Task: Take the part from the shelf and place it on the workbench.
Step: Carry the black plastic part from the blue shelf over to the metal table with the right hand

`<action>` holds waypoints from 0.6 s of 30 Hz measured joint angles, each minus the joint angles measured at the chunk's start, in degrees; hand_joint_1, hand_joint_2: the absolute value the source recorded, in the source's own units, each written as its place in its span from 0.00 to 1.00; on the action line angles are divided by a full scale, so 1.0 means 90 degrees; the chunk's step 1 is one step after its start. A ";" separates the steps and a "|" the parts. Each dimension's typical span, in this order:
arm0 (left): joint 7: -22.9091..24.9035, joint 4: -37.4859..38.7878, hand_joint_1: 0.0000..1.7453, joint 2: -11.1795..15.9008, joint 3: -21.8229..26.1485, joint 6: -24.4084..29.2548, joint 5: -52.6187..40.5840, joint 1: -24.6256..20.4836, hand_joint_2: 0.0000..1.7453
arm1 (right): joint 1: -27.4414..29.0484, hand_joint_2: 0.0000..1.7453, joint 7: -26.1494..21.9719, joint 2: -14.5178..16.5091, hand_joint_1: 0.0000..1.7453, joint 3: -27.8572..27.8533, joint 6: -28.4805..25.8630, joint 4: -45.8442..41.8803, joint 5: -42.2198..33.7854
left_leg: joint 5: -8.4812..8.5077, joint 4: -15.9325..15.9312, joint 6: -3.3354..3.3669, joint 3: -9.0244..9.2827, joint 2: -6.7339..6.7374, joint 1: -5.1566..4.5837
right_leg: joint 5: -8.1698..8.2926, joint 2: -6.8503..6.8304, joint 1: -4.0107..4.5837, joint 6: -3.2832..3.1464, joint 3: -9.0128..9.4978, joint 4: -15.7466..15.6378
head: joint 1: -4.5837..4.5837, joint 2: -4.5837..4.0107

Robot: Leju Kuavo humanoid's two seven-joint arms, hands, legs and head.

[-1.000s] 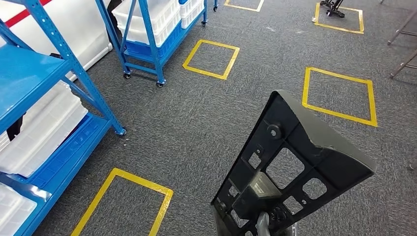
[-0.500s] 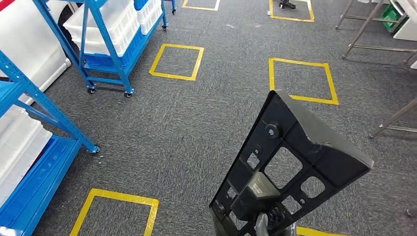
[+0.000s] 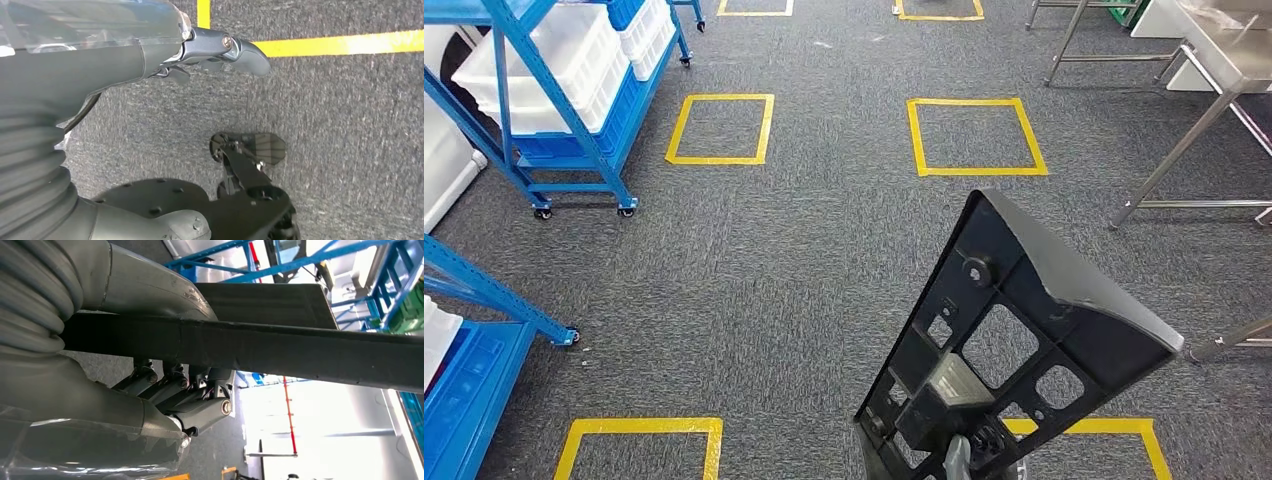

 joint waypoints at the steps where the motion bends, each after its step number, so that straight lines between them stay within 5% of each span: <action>1: 0.0001 0.0000 0.00 0.0000 0.0001 0.0001 0.0000 -0.0013 1.00 | 0.0006 1.00 0.0000 0.0001 1.00 -0.0002 0.0013 -0.0001 0.0000 | -0.0036 0.0023 -0.0032 0.0012 -0.0028 0.0013 | 0.0018 0.0066 -0.0012 -0.0035 0.0008 -0.0030 | 0.0000 0.0001; 3: 0.0005 0.0000 0.00 0.0001 0.0003 0.0003 0.0000 -0.0021 1.00 | 0.0004 1.00 0.0000 0.0004 1.00 0.0002 0.0034 -0.0005 0.0000 | -0.0280 0.0371 -0.0083 -0.0125 -0.0322 0.0040 | 0.0057 0.0190 -0.0052 -0.0122 0.0035 -0.0094 | -0.0025 -0.0001; 5: 0.0016 0.0001 0.00 0.0002 0.0009 0.0004 0.0000 -0.0005 1.00 | -0.0006 1.00 0.0000 0.0005 1.00 0.0006 0.0039 -0.0007 0.0001 | -0.0699 0.1236 -0.0114 -0.0531 -0.0657 0.0056 | 0.0068 0.0329 -0.0058 -0.0171 0.0038 -0.0108 | -0.0058 -0.0001; 7: 0.0027 0.0003 0.00 0.0002 0.0013 0.0001 0.0000 0.0017 1.00 | -0.0009 1.00 0.0000 0.0006 1.00 0.0004 0.0038 -0.0003 0.0001 | -0.0856 0.1877 -0.0136 -0.0865 -0.0729 0.0059 | 0.0066 0.0508 -0.0050 -0.0180 0.0043 -0.0097 | -0.0063 -0.0001; 9: 0.0028 0.0005 0.00 0.0004 0.0016 0.0000 0.0000 0.0021 1.00 | -0.0010 1.00 0.0000 0.0006 1.00 0.0004 0.0038 0.0000 0.0000 | -0.0509 0.1559 -0.0138 -0.0777 -0.0766 0.0072 | 0.0057 0.0701 -0.0054 -0.0166 0.0053 -0.0064 | -0.0064 -0.0001; 11: 0.0027 0.0007 0.00 0.0012 0.0018 -0.0001 0.0000 0.0016 1.00 | -0.0014 1.00 0.0000 0.0006 1.00 0.0004 0.0038 0.0000 0.0000 | -0.0064 0.0713 -0.0134 -0.0448 -0.1032 0.0110 | 0.0024 0.0878 -0.0059 -0.0118 0.0036 0.0011 | -0.0070 -0.0001; 14: 0.0028 0.0014 0.00 0.0021 0.0019 -0.0002 0.0002 0.0010 1.00 | -0.0025 1.00 0.0000 0.0006 1.00 0.0005 0.0038 -0.0001 0.0000 | 0.0038 0.0217 -0.0073 -0.0268 -0.1374 0.0120 | 0.0015 0.1117 -0.0076 0.0006 -0.0072 0.0096 | -0.0075 0.0000; 16: 0.0029 0.0016 0.00 0.0027 0.0020 -0.0001 0.0002 0.0000 1.00 | -0.0019 1.00 0.0000 0.0006 1.00 0.0005 0.0038 -0.0002 0.0000 | 0.0069 0.0174 0.0016 -0.0254 -0.1225 0.0107 | 0.0046 0.1225 -0.0104 0.0089 -0.0119 0.0085 | -0.0073 0.0001; 18: 0.0024 0.0019 0.00 0.0030 0.0021 -0.0001 0.0002 -0.0014 1.00 | -0.0019 1.00 0.0000 0.0004 1.00 -0.0001 0.0038 -0.0002 0.0001 | 0.0119 0.0098 0.0105 -0.0226 -0.1050 0.0117 | -0.0084 0.0930 -0.0093 0.0140 -0.0223 0.0286 | -0.0049 0.0001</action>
